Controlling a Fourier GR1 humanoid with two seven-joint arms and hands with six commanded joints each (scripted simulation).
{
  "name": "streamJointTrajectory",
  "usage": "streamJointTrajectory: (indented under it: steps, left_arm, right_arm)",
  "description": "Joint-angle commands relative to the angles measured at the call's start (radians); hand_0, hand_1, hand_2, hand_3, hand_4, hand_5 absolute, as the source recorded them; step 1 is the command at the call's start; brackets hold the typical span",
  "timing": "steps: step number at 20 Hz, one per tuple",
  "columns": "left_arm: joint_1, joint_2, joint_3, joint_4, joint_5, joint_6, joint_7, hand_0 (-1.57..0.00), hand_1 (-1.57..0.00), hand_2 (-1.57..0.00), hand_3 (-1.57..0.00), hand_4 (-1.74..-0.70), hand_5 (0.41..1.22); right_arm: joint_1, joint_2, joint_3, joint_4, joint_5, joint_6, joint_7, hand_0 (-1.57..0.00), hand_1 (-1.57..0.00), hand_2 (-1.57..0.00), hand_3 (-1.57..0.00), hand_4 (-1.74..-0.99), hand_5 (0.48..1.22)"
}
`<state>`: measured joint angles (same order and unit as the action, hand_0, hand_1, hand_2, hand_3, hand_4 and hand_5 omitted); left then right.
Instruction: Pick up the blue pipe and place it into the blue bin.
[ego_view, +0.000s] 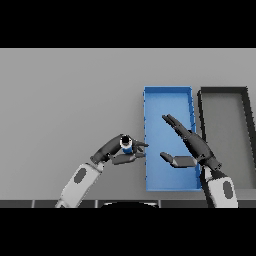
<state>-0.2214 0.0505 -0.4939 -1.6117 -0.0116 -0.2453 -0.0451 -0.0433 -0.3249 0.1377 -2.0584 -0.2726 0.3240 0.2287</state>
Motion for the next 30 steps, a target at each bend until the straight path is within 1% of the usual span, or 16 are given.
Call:
streamJointTrajectory:
  steps: [1,4,6,7,10,12,18,21,22,23,24,26,27,28,29,30]
  left_arm:
    - [-0.003,-0.002,0.0,0.002,-0.011,0.0,0.007,-1.57,-1.57,-1.57,-1.57,-1.47,1.221]
    - [0.0,-0.013,0.011,0.007,-0.022,-0.007,0.011,-1.57,-1.57,-1.57,-1.57,-1.47,1.221]
    - [0.007,-0.011,0.019,0.011,-0.033,-0.014,-0.004,-1.57,-1.57,-1.57,-1.57,-1.47,1.221]
    - [-0.002,-0.022,0.024,0.017,-0.033,-0.016,0.008,-1.57,-1.57,-1.57,-1.57,-1.47,1.221]
    - [-0.011,-0.027,0.043,0.037,-0.034,-0.04,-0.023,-1.57,-1.57,-1.57,-1.57,-1.47,1.221]
    - [-0.016,-0.039,0.045,0.042,-0.031,-0.058,-0.011,-1.57,-1.57,-1.57,-1.57,-1.46,1.221]
    - [0.009,-0.049,0.063,0.026,-0.035,-0.087,0.008,-1.57,-1.57,-1.57,-1.57,-1.47,1.221]
    - [-0.007,-0.046,0.087,0.041,-0.055,-0.09,0.029,-1.57,-1.57,-1.57,-1.57,-1.47,1.221]
    - [0.001,-0.049,0.085,0.035,-0.057,-0.098,0.027,-1.57,-1.57,-1.57,-1.57,-1.46,1.221]
    - [-0.006,-0.059,0.091,0.047,-0.055,-0.1,0.018,-1.57,-1.57,-1.57,-1.57,-1.52,1.221]
    - [0.0,-0.062,0.087,0.04,-0.057,-0.102,0.052,-1.57,-1.57,-1.57,-1.57,-1.56,1.221]
    - [0.002,-0.06,0.081,0.042,-0.088,-0.093,0.06,-1.57,-1.57,-1.57,-1.57,-1.62,1.221]
    - [0.008,-0.061,0.082,0.037,-0.09,-0.093,0.057,-1.57,-1.57,-1.57,-1.57,-1.64,1.221]
    - [0.016,-0.071,0.078,0.033,-0.09,-0.091,0.061,-1.57,-1.57,-1.57,-1.51,-1.66,1.221]
    - [0.015,-0.085,0.085,0.042,-0.075,-0.101,0.058,-1.57,-1.57,-1.57,-1.52,-1.68,1.221]
    - [0.022,-0.095,0.09,0.048,-0.061,-0.115,0.048,-1.57,-1.57,-1.57,-1.53,-1.69,1.221]
  right_arm:
    - [-0.032,-0.014,0.013,-0.013,-0.009,0.006,0.034,0.0,-0.01,-0.1,0.0,-1.261,0.56]
    - [-0.143,-0.03,0.067,-0.013,-0.007,0.031,0.11,0.0,0.0,-0.07,0.0,-1.291,0.558]
    - [-0.21,-0.024,0.102,-0.008,-0.005,0.043,0.131,0.0,0.0,-0.04,0.0,-1.298,0.559]
    - [-0.229,-0.01,0.123,0.007,-0.009,0.056,0.142,0.0,0.0,-0.04,0.0,-1.302,0.559]
    - [-0.29,0.021,0.168,0.023,-0.048,0.076,0.193,0.0,0.0,-0.04,0.0,-1.282,0.555]
    - [-0.338,0.045,0.2,0.055,-0.019,0.091,0.192,0.0,0.0,-0.05,0.0,-1.253,0.554]
    - [-0.474,0.099,0.236,0.156,0.003,0.116,0.245,-0.02,-0.03,-0.08,0.0,-1.186,0.521]
    - [-0.527,0.119,0.243,0.21,-0.002,0.138,0.265,-0.07,-0.11,-0.17,-0.04,-1.204,0.497]
    - [-0.536,0.12,0.242,0.221,-0.007,0.15,0.265,-0.17,-0.22,-0.26,-0.13,-1.233,0.487]
    - [-0.555,0.13,0.246,0.241,-0.002,0.158,0.258,-0.32,-0.36,-0.38,-0.24,-1.278,0.485]
    - [-0.558,0.134,0.246,0.253,-0.003,0.168,0.246,-0.51,-0.53,-0.54,-0.4,-1.331,0.489]
    - [-0.553,0.146,0.252,0.265,0.004,0.171,0.231,-0.88,-0.88,-0.91,-0.76,-1.467,0.518]
    - [-0.56,0.159,0.255,0.262,-0.013,0.164,0.247,-1.01,-1.02,-1.04,-0.87,-1.514,0.55]
    - [-0.56,0.175,0.262,0.272,-0.015,0.155,0.232,-1.13,-1.13,-1.15,-0.95,-1.551,0.596]
    - [-0.553,0.174,0.262,0.271,-0.027,0.153,0.216,-1.22,-1.22,-1.23,-1.02,-1.581,0.65]
    - [-0.542,0.174,0.263,0.267,-0.031,0.145,0.196,-1.29,-1.29,-1.3,-1.1,-1.606,0.765]
